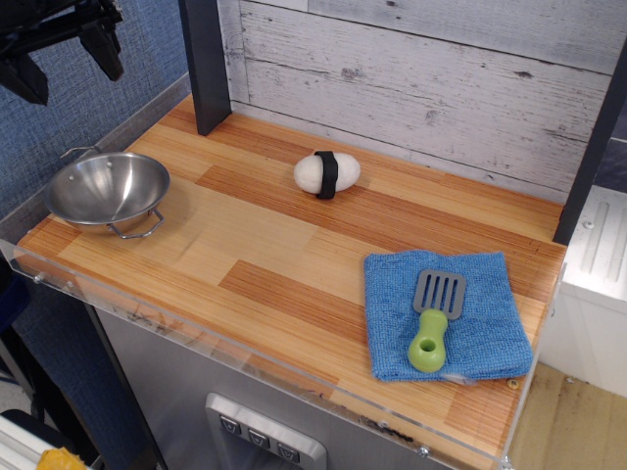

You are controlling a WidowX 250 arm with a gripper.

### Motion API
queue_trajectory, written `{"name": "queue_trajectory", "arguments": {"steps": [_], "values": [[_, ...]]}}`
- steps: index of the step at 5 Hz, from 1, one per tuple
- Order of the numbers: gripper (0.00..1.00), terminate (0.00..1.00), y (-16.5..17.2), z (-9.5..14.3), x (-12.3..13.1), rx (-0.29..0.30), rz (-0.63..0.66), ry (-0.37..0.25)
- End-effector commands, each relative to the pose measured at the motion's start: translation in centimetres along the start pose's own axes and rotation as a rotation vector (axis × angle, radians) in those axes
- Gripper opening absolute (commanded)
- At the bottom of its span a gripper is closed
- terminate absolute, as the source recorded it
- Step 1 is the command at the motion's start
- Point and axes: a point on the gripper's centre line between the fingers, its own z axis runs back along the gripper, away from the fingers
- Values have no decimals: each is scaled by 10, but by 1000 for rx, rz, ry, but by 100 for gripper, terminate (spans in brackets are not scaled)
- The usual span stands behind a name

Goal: Place the egg in the metal bowl.

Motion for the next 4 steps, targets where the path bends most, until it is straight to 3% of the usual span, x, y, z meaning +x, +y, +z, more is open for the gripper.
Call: {"name": "queue_trajectory", "arguments": {"steps": [1, 4], "values": [[100, 0, 0, 0, 0, 0, 0, 0], [100, 0, -98, -35, -6, -96, -177, 104]]}}
